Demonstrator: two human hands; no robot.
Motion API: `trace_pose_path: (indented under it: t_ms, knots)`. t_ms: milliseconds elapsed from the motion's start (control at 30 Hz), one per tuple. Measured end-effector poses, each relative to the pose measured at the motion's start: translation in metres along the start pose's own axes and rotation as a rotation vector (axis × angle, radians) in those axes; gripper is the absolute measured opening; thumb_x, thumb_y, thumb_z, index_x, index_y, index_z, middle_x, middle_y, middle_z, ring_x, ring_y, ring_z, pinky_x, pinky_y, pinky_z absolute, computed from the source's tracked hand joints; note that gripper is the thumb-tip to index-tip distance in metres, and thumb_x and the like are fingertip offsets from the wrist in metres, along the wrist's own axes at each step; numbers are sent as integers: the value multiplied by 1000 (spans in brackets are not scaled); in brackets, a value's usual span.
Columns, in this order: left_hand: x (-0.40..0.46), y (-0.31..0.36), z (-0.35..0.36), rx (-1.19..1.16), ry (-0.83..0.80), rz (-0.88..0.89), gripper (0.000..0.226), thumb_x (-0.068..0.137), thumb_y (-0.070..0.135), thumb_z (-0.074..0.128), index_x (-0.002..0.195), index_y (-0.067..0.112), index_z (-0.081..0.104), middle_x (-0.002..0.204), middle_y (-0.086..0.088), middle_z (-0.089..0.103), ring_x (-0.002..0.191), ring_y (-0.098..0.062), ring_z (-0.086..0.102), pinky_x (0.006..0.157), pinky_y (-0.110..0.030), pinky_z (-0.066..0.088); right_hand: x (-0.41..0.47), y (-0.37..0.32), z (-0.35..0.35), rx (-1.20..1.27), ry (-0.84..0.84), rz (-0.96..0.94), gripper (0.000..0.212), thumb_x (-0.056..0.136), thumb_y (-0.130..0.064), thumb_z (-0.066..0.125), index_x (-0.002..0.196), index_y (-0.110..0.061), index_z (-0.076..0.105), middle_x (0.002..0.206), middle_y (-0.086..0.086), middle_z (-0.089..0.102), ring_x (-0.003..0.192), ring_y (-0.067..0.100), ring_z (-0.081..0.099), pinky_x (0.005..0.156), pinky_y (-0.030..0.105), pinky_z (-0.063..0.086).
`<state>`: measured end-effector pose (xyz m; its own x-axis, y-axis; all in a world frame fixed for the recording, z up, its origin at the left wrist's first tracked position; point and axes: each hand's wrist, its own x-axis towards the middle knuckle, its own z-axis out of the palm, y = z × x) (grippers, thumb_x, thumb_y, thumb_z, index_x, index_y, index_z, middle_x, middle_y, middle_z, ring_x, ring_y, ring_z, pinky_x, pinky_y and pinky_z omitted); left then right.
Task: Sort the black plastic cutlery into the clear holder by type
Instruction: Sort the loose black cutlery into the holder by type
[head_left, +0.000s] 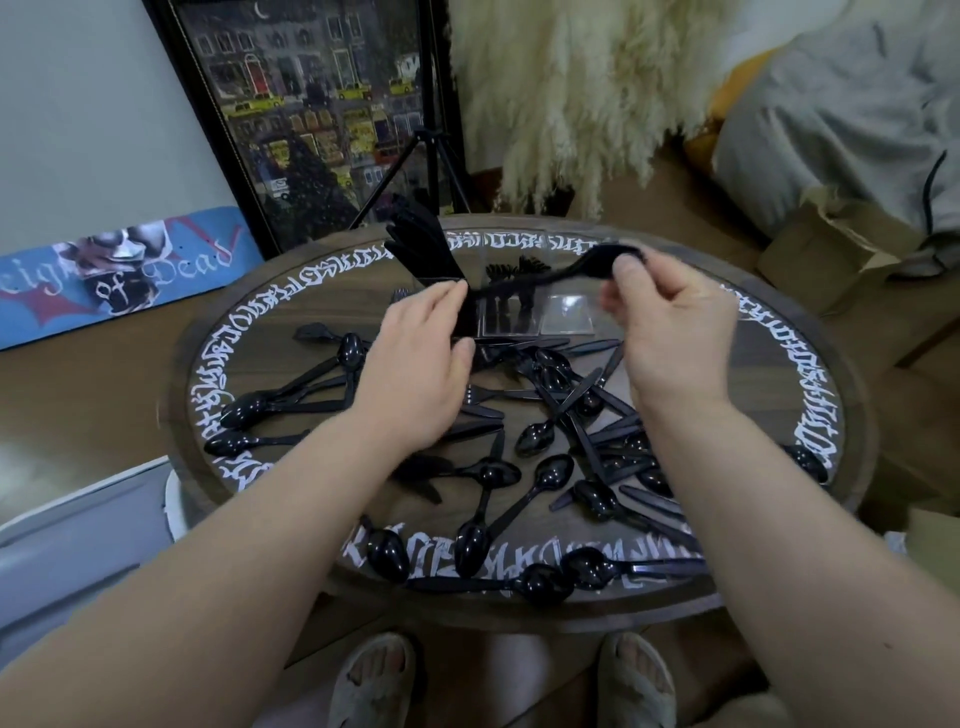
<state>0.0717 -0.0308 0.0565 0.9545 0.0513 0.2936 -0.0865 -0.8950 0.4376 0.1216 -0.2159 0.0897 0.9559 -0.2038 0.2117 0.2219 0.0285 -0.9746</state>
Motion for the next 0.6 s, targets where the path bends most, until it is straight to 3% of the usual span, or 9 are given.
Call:
trace_pose_path:
  t_ms: [67,200,267,433,600]
  knots:
    - [17,-5,1,90,-31,25,55,98,22,45,149,10,28,153,-4,30,140,-24,23,115,-32,17,21,-8,4,-126,64,-209,18,88,-15,62,101,-19,73,78,-5,70,75,10,64,81,34,56]
    - [42,-15,13,238,-144,35,59,98,27,42,151,12,21,158,-3,19,145,-23,12,117,-42,20,56,-10,21,-463,56,-636,24,88,-17,60,106,-8,73,91,-2,65,82,4,58,78,7,42]
    - [48,-20,19,280,-198,33,61,97,28,43,151,12,19,159,-3,16,146,-23,8,116,-46,21,66,1,32,-596,-23,-742,23,88,-14,60,106,-6,73,93,7,69,84,10,60,80,9,42]
    - [55,-27,26,278,-251,40,63,97,29,44,152,13,15,159,-2,14,146,-22,6,116,-47,21,70,30,51,-801,-274,-809,22,87,-11,60,103,-4,73,92,14,70,81,29,66,76,29,51]
    - [52,-31,30,264,-223,73,63,97,24,44,152,12,16,159,-3,14,146,-23,7,116,-47,22,68,36,54,-1170,-577,-666,34,96,-28,44,123,-18,62,122,-1,62,115,28,40,85,32,31]
